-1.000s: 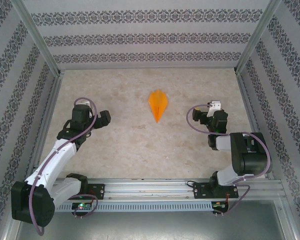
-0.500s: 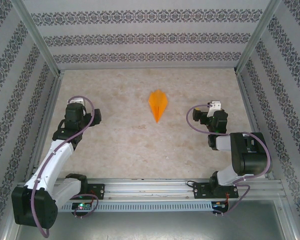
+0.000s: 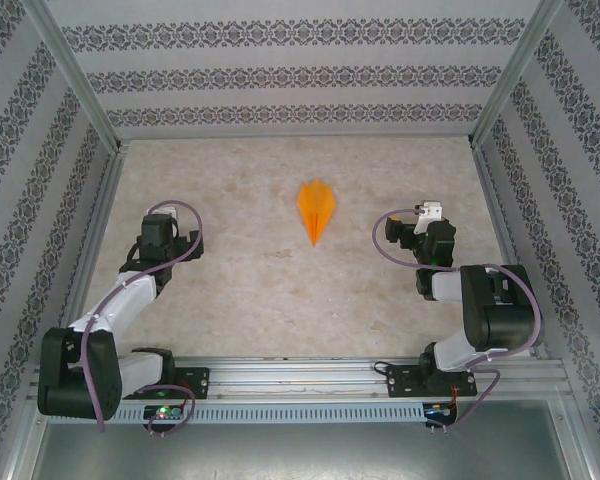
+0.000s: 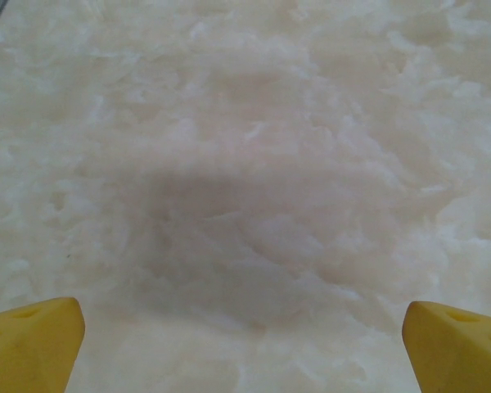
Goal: Fold a paper plane with a square sheet of paper (fold left side to right side)
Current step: Reset both arms
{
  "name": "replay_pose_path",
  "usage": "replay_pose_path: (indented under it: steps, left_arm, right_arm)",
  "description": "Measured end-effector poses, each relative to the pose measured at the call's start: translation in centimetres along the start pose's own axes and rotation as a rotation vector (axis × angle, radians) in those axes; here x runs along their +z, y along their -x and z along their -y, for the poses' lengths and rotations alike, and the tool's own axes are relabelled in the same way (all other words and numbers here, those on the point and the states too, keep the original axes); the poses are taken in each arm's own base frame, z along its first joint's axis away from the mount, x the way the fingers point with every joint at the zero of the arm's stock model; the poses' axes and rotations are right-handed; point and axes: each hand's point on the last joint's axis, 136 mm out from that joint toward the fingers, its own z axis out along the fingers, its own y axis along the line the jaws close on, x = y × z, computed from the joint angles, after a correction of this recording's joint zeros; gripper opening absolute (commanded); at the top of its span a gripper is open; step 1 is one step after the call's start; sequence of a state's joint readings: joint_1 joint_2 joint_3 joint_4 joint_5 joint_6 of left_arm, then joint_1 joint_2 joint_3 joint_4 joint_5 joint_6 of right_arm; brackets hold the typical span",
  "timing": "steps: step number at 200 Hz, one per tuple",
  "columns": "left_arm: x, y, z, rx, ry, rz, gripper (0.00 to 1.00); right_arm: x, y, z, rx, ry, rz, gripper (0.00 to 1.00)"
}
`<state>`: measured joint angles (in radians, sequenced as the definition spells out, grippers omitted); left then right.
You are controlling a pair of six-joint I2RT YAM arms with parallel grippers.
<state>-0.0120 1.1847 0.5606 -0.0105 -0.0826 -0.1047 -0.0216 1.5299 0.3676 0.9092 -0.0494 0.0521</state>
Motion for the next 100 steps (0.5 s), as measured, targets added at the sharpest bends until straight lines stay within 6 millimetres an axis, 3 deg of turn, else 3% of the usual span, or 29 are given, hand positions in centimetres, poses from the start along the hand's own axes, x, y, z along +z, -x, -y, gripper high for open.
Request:
replay_pose_path:
  steps: [100]
  left_arm:
    - [3.4,-0.2,1.8,0.02,-0.124,0.12,1.0]
  right_arm:
    - [0.0,0.0,0.0,0.0,-0.001,0.0,0.98]
